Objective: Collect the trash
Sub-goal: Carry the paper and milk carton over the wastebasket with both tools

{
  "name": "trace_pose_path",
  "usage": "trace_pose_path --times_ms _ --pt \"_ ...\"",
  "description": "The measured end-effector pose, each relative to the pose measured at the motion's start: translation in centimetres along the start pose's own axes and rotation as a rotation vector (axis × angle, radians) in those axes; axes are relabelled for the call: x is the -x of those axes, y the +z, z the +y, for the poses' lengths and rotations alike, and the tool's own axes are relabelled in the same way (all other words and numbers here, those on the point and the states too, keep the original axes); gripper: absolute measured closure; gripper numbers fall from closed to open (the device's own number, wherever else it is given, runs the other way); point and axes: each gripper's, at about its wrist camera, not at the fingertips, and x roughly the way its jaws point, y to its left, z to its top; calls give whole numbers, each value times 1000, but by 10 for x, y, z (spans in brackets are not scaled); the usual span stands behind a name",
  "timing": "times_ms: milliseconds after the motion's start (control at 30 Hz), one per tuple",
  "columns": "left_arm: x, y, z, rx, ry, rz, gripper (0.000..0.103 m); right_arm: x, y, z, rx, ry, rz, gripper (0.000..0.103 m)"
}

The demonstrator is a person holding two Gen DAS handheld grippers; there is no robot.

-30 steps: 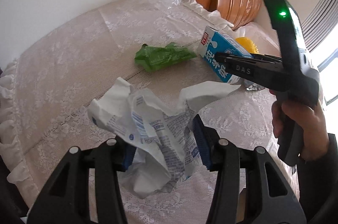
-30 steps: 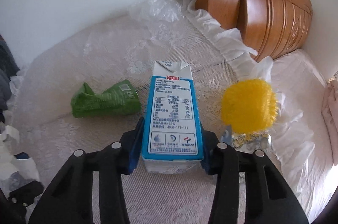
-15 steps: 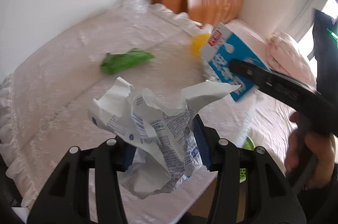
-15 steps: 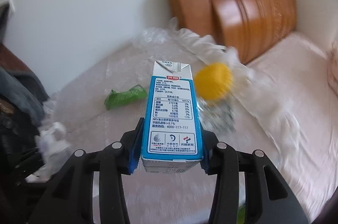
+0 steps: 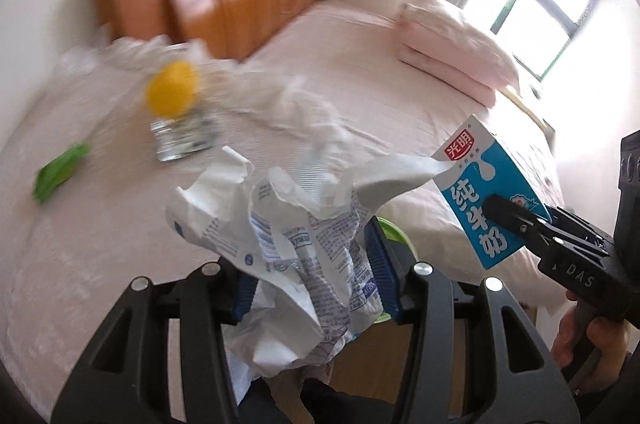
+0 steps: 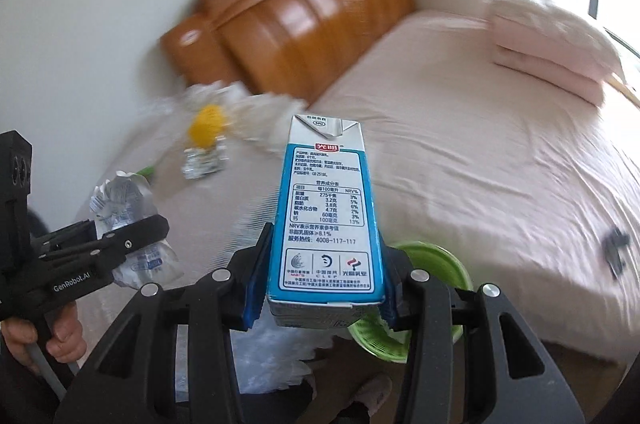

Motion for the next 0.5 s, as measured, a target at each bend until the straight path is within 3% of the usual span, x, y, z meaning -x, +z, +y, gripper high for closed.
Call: trace_pose_path --times_ms 267,400,500 --pt "-52 3 -79 -162 -87 87 55 29 -22 -72 -137 -102 -26 58" --pt "-103 -9 -109 -197 -147 188 55 29 -37 -104 -199 -133 8 58" --pt "-145 -20 -124 -217 -149 274 53 25 -43 -122 -230 -145 38 58"
